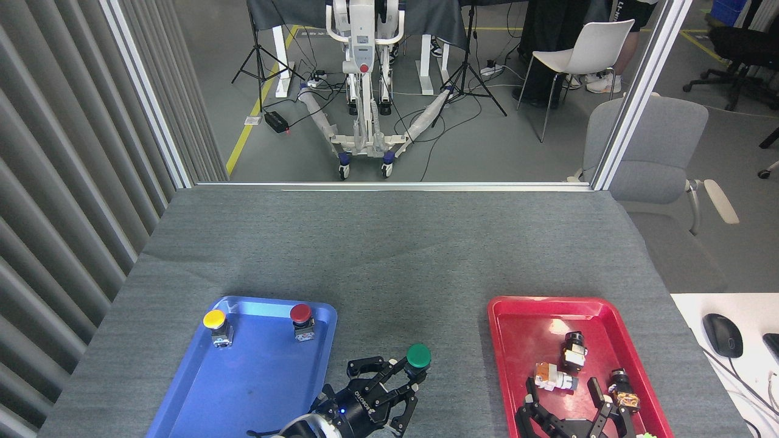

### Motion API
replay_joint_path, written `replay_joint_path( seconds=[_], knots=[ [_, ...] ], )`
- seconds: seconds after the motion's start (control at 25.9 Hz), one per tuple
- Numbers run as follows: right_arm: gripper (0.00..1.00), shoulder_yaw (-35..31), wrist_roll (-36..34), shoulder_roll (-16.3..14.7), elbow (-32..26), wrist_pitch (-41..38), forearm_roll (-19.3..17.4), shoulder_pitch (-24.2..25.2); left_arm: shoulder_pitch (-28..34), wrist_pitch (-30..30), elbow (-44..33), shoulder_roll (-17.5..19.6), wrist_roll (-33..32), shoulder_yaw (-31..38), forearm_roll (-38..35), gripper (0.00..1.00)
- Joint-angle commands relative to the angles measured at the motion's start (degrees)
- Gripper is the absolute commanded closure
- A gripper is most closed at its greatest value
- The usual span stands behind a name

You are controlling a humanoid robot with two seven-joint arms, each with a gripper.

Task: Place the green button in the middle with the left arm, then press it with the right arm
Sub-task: 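Carry the green button with the left gripper to the table middle, then release the green button and withdraw the left gripper to the blue tray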

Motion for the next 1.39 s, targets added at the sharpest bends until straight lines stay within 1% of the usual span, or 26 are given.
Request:
replay_joint_path(
  seconds=[0.0, 0.08, 0.31, 0.35, 0.39, 0.42, 0.5, 0.69, 0.73, 0.89, 0.96, 1.0, 1.04, 1.08, 1.12, 1.2, 1.31, 1.35],
  knots=[
    [0.00, 0.00, 0.00, 0.06, 0.00, 0.06, 0.00, 0.03, -0.55, -0.02, 4.56, -3.58, -0.34, -0.34, -3.64, 1.00],
    [0.00, 0.00, 0.00, 0.14, 0.00, -0.03, 0.00, 0.03, -0.55, 0.07, 5.00, -4.10, -0.34, -0.25, -3.73, 1.00],
    [0.00, 0.09, 0.00, 0.23, 0.00, -0.03, 0.00, 0.03, -0.63, 0.07, 5.71, -3.84, -0.34, -0.34, -3.64, 1.00],
    [0.00, 0.00, 0.00, 0.23, 0.00, 0.06, 0.00, -0.06, -0.63, 0.07, 6.06, -3.84, -0.25, -0.34, -3.64, 0.98],
    [0.00, 0.00, 0.00, 0.23, 0.00, -0.03, 0.00, 0.03, -0.63, 0.07, 6.32, -3.93, -0.25, -0.34, -3.64, 0.94],
    [0.00, 0.09, 0.00, 0.23, 0.00, -0.03, 0.00, 0.03, -0.63, 0.15, 6.41, -4.02, -0.25, -0.34, -3.55, 0.88],
    [0.00, 0.09, 0.00, 0.23, 0.00, -0.03, 0.00, 0.03, -0.55, 0.24, 6.67, -3.93, -0.16, -0.25, -3.47, 0.72],
    [0.00, 0.09, 0.00, 0.14, 0.00, -0.03, 0.00, 0.03, -0.37, 2.00, 6.94, -4.02, -0.08, -0.25, -3.20, 0.41],
    [0.00, 0.00, 0.00, 0.14, 0.00, -0.03, 0.00, 0.03, -0.37, 2.00, 6.85, -3.93, -0.08, -0.25, -3.20, 0.39],
    [0.00, 0.09, 0.00, 0.14, 0.00, -0.03, 0.00, 0.03, -0.37, 2.09, 6.85, -3.93, -0.16, -0.25, -3.11, 0.25],
    [0.00, 0.09, 0.00, 0.14, 0.00, -0.03, 0.00, 0.03, -0.37, 2.18, 6.85, -4.02, -0.16, -0.25, -2.94, 0.14],
    [0.00, 0.09, 0.00, 0.14, 0.00, -0.03, 0.00, 0.03, -0.37, 2.26, 6.58, -3.93, -0.16, -0.25, -2.85, 0.10],
    [0.00, 0.09, 0.00, 0.14, 0.00, -0.03, 0.00, -0.06, -0.02, 2.26, 6.15, -3.93, -0.16, -0.25, -2.68, 0.10],
    [0.00, 0.09, 0.00, 0.14, 0.00, -0.03, 0.00, 0.03, 0.24, 2.44, 5.09, -3.93, -0.16, -0.25, -2.68, 0.08],
    [0.00, 0.09, 0.00, 0.14, 0.00, -0.03, 0.00, 0.03, 0.51, 2.70, 2.46, -3.75, -0.16, -0.07, -2.68, 0.07],
    [0.00, 0.09, 0.00, 0.14, 0.00, -0.03, 0.00, 0.03, 4.37, 4.02, -4.57, -2.96, -0.43, 1.77, -2.76, 0.06],
    [0.00, 0.09, 0.00, 0.14, 0.09, -0.03, 0.00, 0.03, 10.44, 5.69, -16.71, -1.29, -0.43, 8.54, -3.03, 0.06],
    [0.00, 0.09, 0.00, 0.14, 0.09, -0.03, 0.00, 0.03, 13.43, 6.66, -20.39, -1.29, -0.25, 11.09, -3.20, 0.06]
  ],
)
